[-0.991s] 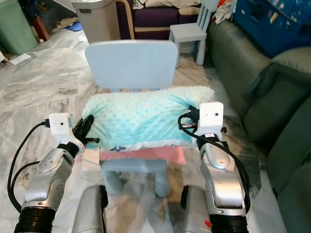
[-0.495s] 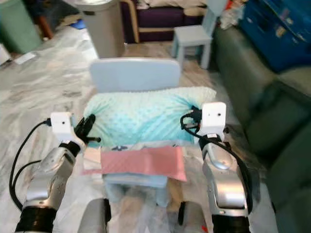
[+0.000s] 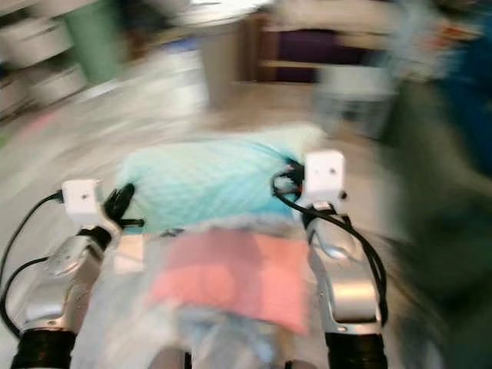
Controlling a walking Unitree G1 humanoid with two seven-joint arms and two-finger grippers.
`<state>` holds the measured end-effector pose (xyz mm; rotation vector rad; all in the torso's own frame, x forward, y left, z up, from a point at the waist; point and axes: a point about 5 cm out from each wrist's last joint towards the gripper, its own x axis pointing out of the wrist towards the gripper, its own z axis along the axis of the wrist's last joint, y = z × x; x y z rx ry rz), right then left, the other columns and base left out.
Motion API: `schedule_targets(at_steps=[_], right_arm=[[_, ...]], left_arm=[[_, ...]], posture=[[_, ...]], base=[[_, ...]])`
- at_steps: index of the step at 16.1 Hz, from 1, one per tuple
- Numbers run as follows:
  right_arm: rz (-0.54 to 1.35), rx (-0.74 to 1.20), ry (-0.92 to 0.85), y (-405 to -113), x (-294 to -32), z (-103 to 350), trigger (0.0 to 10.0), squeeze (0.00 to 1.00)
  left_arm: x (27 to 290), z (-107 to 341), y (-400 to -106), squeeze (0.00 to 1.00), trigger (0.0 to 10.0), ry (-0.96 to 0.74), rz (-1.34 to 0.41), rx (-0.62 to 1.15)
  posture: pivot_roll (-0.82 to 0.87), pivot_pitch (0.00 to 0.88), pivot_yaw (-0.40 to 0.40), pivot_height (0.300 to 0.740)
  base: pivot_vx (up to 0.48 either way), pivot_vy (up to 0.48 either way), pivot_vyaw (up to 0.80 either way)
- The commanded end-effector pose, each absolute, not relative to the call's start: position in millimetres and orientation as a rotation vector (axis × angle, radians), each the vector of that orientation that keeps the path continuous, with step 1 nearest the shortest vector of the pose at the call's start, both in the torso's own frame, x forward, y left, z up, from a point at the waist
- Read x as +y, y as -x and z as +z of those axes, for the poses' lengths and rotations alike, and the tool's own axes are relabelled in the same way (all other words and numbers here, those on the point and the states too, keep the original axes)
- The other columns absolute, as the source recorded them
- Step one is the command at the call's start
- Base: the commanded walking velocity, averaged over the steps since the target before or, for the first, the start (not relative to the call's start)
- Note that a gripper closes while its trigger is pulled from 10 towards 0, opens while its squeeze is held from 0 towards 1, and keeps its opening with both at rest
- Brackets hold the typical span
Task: Move the pillow to the sofa
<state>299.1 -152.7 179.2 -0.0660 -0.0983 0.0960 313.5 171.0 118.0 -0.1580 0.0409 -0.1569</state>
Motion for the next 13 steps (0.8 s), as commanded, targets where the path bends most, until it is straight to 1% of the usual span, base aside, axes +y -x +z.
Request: schedule_targets(at_steps=[1, 4, 11, 13], right_arm=[[0.064, -0.110, 0.054, -299.0, -157.2, 184.3, 10.0, 0.00], [0.068, -0.125, 0.047, -299.3, -154.6, 189.5, 10.0, 0.00], [0.067, -0.126, 0.046, -299.1, -153.8, 192.6, 10.0, 0.00], [0.069, -0.122, 0.047, -299.3, -154.2, 192.4, 10.0, 0.00]], left_arm=[[160.8, 112.8, -310.8, 0.00, 10.0, 0.140, -0.207, 0.067], [158.2, 111.5, -310.0, 0.00, 10.0, 0.133, -0.233, 0.077], [158.0, 107.0, -308.1, 0.00, 10.0, 0.093, -0.230, 0.102], [155.3, 102.5, -310.3, 0.00, 10.0, 0.060, -0.173, 0.154]], posture=[[-0.08, 0.000, 0.062, 0.740], [-0.08, 0.000, 0.064, 0.740], [-0.08, 0.000, 0.060, 0.740], [-0.08, 0.000, 0.055, 0.740]], base=[[0.000, 0.000, 0.00], [0.000, 0.000, 0.00], [0.000, 0.000, 0.00], [0.000, 0.000, 0.00]])
